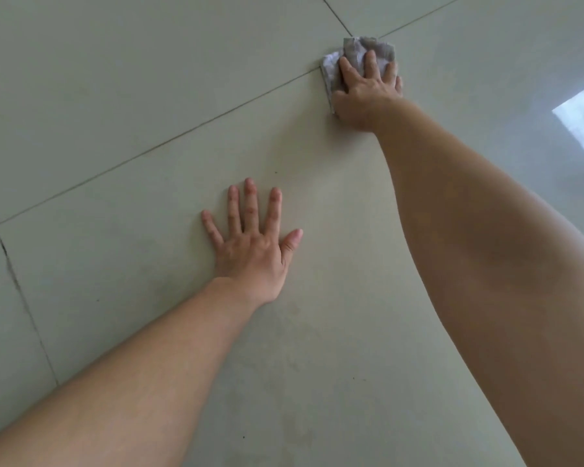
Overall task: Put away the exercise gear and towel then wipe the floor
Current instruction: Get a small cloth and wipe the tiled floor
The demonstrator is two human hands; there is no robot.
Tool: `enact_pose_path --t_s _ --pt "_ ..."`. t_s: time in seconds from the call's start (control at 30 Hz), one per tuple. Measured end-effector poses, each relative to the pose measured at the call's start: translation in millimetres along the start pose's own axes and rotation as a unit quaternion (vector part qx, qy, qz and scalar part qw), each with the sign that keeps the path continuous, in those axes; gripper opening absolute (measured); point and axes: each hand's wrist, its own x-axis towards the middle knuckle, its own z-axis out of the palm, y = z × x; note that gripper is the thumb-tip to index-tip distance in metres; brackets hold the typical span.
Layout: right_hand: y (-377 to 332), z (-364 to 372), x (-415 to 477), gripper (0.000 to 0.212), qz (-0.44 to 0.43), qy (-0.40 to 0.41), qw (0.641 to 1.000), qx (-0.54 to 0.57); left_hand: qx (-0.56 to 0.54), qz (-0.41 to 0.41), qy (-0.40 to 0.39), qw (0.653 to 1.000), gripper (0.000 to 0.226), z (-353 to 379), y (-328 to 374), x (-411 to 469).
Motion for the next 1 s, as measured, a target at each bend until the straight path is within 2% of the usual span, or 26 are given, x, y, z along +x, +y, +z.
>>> enact_pose_path --t_s 0.1,0.2,0.33,0.4,0.47,0.6,0.77,0.83,0.97,1.0 --pt "2.0 3.0 -14.2 0.06 -0.033 0.0 0.999 -0.001 0.002 0.004 0.016 1.0 0.072 0.8 -0.3 -1.3" --pt "38.4 20.5 -71.1 0.063 -0.086 -0.001 0.996 0.015 0.002 0.004 0.016 1.0 0.071 0.8 0.4 -2.6" --pt "118.8 35.9 -146.5 0.071 0.024 0.01 0.998 0.056 0.006 0.005 0.006 1.0 0.07 -0.6 0.1 -1.9" --pt "128.8 43.3 -170.4 0.072 0.061 0.011 0.996 0.056 0.006 0.004 0.006 1.0 0.069 -0.7 0.2 -2.0" --pt "116.6 56.5 -194.8 0.071 0.026 0.013 0.999 0.044 0.004 0.003 0.009 1.0 0.069 -0.8 0.5 -2.0" --pt "81.9 98.3 -266.7 0.065 -0.109 0.018 0.994 0.025 0.001 0.003 0.011 1.0 0.068 -1.2 1.1 -0.9" --pt "96.9 104.3 -289.5 0.06 -0.167 0.011 0.986 -0.02 -0.007 -0.001 0.002 1.0 0.065 -4.2 2.7 -0.4" --pt "114.4 93.4 -276.6 0.059 -0.131 0.015 0.991 -0.024 -0.014 0.002 -0.002 1.0 0.065 -4.5 2.6 0.1" --pt "132.4 75.5 -242.3 0.061 0.007 0.005 1.0 0.018 -0.078 0.022 -0.059 0.995 0.063 -17.2 -12.3 9.6" --pt "131.0 72.3 -232.9 0.061 0.022 0.003 1.0 0.019 -0.097 0.04 -0.049 0.993 0.06 -20.5 -21.0 7.3"
